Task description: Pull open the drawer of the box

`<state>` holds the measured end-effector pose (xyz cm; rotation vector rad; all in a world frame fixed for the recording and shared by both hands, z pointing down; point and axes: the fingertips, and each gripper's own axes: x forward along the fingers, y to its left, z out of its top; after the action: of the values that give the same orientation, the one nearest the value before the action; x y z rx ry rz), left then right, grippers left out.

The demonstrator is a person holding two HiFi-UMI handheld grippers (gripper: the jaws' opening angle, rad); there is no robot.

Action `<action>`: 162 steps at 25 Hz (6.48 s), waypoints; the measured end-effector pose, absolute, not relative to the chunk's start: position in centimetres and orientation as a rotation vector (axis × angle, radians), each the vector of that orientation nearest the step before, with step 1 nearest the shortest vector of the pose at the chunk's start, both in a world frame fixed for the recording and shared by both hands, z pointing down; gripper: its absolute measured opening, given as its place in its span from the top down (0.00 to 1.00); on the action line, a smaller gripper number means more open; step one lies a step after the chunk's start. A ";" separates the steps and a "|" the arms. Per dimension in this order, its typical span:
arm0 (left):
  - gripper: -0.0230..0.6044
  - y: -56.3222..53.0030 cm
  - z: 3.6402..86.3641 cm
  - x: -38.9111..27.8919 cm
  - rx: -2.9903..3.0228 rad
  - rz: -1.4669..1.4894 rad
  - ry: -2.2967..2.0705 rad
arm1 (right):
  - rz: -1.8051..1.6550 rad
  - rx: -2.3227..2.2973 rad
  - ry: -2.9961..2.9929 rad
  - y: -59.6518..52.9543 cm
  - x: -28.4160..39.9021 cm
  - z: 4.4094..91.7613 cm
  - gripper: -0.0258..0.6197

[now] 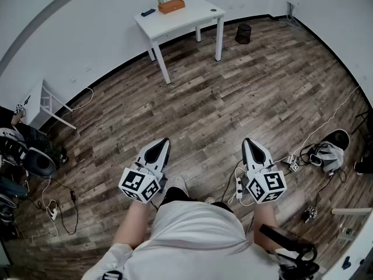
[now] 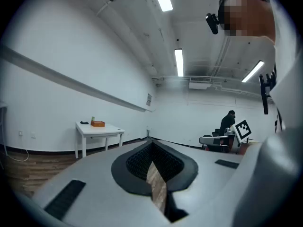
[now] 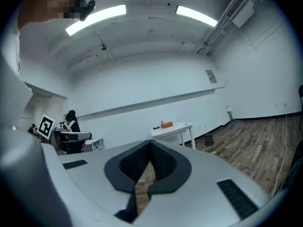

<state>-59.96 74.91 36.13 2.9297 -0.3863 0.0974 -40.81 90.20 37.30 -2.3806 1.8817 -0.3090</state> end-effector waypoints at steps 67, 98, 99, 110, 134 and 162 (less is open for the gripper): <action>0.95 15.9 36.6 -13.8 2.855 0.040 -0.660 | -0.386 -2.181 2.224 27.2 4.1 38.1 0.96; 0.95 -21.0 37.4 0.0 2.800 0.046 -0.766 | -0.398 -2.229 2.265 -9.2 19.1 38.0 0.96; 0.95 -21.3 37.7 0.0 2.791 0.051 -0.771 | -0.399 -2.223 2.277 -9.9 19.1 38.0 0.96; 0.95 -26.1 39.1 0.2 2.687 0.064 -1.018 | -0.417 -2.013 2.491 -19.0 20.5 38.7 0.96; 0.95 -34.3 46.7 15.0 2.578 0.253 -1.160 | -0.612 -1.870 2.640 -24.4 32.2 44.2 0.96; 0.72 -45.2 65.3 23.9 2.244 0.592 -1.135 | -0.974 -1.944 2.595 -24.5 37.2 54.5 0.96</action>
<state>23.88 -45.18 65.33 2.2439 -1.1348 0.5917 37.17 -24.49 54.51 -1.9443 2.5954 -0.9743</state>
